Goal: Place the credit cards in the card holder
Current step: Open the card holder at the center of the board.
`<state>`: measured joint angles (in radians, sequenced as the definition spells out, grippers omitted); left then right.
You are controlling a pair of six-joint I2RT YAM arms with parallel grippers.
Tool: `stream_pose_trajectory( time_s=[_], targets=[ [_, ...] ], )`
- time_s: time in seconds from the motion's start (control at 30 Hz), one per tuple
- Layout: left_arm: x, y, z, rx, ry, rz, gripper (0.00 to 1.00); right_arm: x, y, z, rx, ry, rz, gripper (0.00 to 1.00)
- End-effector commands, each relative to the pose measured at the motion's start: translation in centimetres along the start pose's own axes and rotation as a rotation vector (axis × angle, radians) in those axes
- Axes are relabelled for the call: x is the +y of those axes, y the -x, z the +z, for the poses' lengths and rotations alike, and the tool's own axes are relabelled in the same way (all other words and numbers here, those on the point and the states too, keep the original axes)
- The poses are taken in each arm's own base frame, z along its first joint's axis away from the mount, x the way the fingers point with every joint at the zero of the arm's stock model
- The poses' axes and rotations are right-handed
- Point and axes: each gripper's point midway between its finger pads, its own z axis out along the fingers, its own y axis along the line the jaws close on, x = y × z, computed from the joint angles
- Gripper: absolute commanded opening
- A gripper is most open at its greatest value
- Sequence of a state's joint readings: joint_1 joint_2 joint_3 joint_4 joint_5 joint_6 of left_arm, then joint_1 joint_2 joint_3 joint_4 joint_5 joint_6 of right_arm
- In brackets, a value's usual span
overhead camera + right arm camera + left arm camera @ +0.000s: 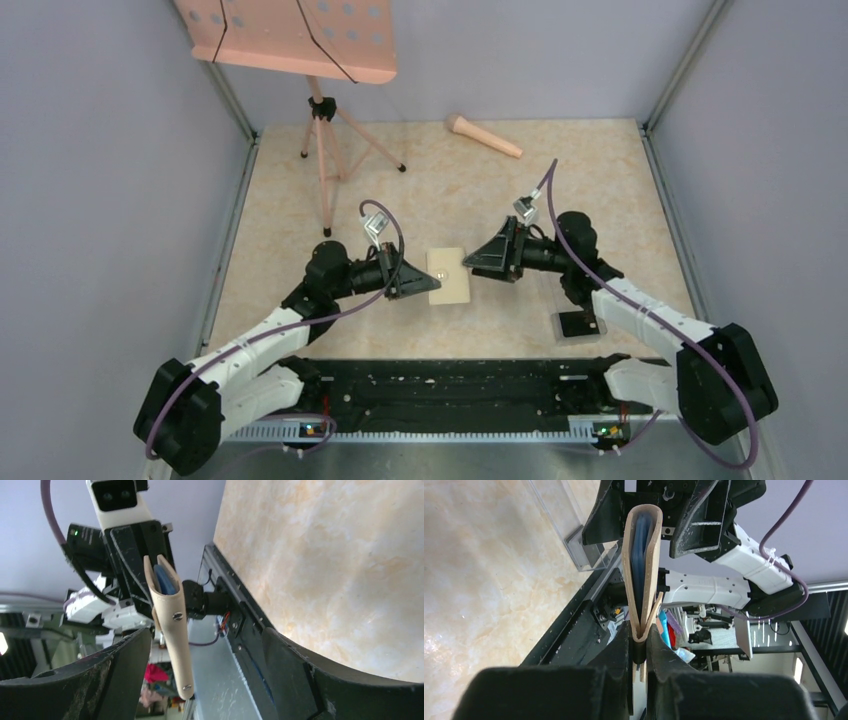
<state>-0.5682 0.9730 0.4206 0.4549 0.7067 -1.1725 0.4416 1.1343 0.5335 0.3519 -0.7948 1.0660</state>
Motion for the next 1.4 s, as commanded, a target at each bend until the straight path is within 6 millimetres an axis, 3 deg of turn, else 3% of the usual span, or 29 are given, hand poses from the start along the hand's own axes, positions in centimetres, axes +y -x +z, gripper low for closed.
stream_pose_trajectory(
  time_s=[0.0,0.13,0.3,0.43,0.5,0.57,0.77,0.93,1.07,1.2,1.27,1.3,1.37],
  targets=[
    [-2.0,-0.8,-0.4,0.061,-0.071,0.073,0.0,3.5,-0.3,-0.2,0.088,0.145,-0.082,0.81],
    [-2.1,-1.1,-0.3,0.08,-0.077,0.075,0.0,4.7,-1.0,0.3,0.132,0.207,-0.086,0.76],
    [-1.8,-1.3,-0.2,0.088,-0.07,0.07,0.0,5.4,-2.2,1.7,0.187,0.23,-0.088,0.58],
    [-1.1,-1.5,-0.2,0.092,-0.055,0.061,0.0,5.1,-2.0,2.1,0.166,0.236,-0.068,0.31],
    [-0.9,-1.6,-0.3,0.094,-0.049,0.057,0.0,5.1,-2.0,2.2,0.161,0.24,-0.068,0.11],
    [-0.6,-1.7,-0.3,0.094,-0.037,0.056,0.0,5.1,-1.9,2.2,0.157,0.242,-0.072,0.0],
    [0.0,-1.5,-0.5,0.086,0.016,0.083,0.0,4.5,-1.8,2.3,0.153,0.201,-0.084,0.02],
    [0.0,-1.5,-0.5,0.092,0.028,0.093,0.0,4.5,-1.5,1.9,0.13,0.189,-0.104,0.37],
    [0.2,-1.7,-0.5,0.101,0.03,0.089,0.0,4.9,-1.7,1.8,0.149,0.209,-0.105,0.44],
    [0.4,-1.9,-0.5,0.11,0.034,0.085,0.0,5.5,-1.7,1.8,0.153,0.248,-0.094,0.37],
    [0.5,-1.9,-0.5,0.111,0.036,0.083,0.0,5.8,-1.7,1.8,0.161,0.266,-0.091,0.24],
    [0.5,-2.0,-0.5,0.113,0.037,0.083,0.0,5.9,-1.7,1.8,0.162,0.274,-0.093,0.09],
    [0.7,-1.9,-0.5,0.113,0.045,0.083,0.0,6.0,-1.8,1.8,0.17,0.282,-0.096,0.0]
  ],
)
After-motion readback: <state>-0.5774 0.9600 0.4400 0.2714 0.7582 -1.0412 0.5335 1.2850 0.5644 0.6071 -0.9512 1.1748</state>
